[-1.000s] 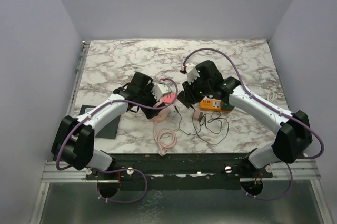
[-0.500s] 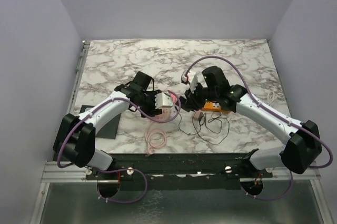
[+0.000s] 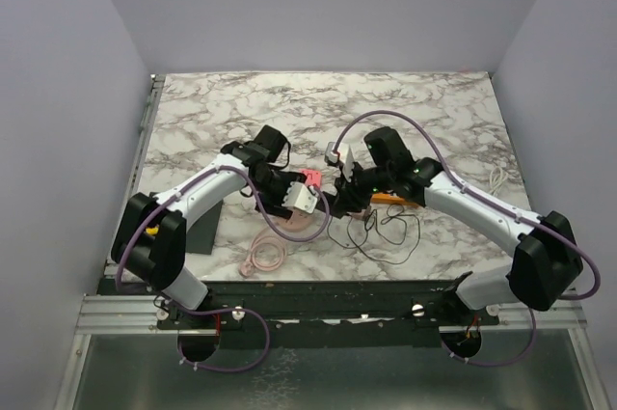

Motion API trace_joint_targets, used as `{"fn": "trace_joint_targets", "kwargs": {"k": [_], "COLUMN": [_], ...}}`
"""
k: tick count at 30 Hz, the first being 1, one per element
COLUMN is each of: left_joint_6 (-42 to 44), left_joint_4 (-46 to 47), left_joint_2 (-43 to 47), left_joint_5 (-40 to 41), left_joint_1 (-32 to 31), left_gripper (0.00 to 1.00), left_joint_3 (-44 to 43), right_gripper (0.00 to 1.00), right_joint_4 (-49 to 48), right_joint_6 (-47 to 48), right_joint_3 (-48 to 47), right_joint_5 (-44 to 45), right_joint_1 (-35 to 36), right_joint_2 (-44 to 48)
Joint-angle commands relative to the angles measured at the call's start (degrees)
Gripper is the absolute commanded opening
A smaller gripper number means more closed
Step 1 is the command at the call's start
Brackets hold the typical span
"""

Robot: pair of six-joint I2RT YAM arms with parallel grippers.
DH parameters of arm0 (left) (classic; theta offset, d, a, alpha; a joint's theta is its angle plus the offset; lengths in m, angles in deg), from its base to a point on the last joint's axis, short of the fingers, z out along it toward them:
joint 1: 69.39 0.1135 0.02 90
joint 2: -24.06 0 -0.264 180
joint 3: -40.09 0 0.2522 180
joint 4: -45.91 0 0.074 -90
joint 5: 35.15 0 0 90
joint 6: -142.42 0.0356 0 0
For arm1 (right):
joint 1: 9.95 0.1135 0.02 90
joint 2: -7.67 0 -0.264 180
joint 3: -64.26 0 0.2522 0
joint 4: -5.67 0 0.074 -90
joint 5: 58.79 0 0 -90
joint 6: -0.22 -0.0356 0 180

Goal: Insert the plug

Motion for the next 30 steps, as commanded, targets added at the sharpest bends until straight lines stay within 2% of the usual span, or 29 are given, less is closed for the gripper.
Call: {"fn": "trace_joint_targets", "kwargs": {"k": [1,2,3,4,11,18,30], "left_joint_6": [-2.8,-3.73,-4.43,-5.15,-8.22,-11.46,-9.45], "left_joint_4": [-0.87,-0.3,0.01,0.37,4.89,17.99,22.94], "left_joint_2": [-1.43,-0.68,0.22,1.22,10.92,24.53,31.37], "left_joint_5": [-1.77,-1.85,-2.31,-2.75,-5.89,-4.73,-4.02], "left_joint_1": [-0.73,-0.72,-0.69,-0.66,-0.61,-0.18,0.79], "left_gripper": [0.73,0.8,0.95,0.98,0.99,0.99,0.99], "left_joint_3": [-0.73,-0.37,-0.01,0.33,5.47,17.17,24.23], "right_gripper": [0.04,0.03,0.02,0.01,0.01,0.01,0.01], "right_joint_4": [0.74,1.56,2.27,2.57,5.15,9.32,11.08], "right_joint_6": [0.83,1.06,1.24,1.01,3.93,7.53,8.72], "right_joint_3": [-3.23,-3.85,-4.49,-4.99,-8.29,-13.53,-18.45], "right_joint_5": [-2.46,-2.0,-1.48,-0.99,-0.62,-0.63,5.14], "right_joint_1": [1.22,1.71,2.1,2.43,3.49,4.28,6.54], "right_joint_2": [-3.08,-3.92,-4.68,-5.46,-9.98,-15.55,-21.54]}}
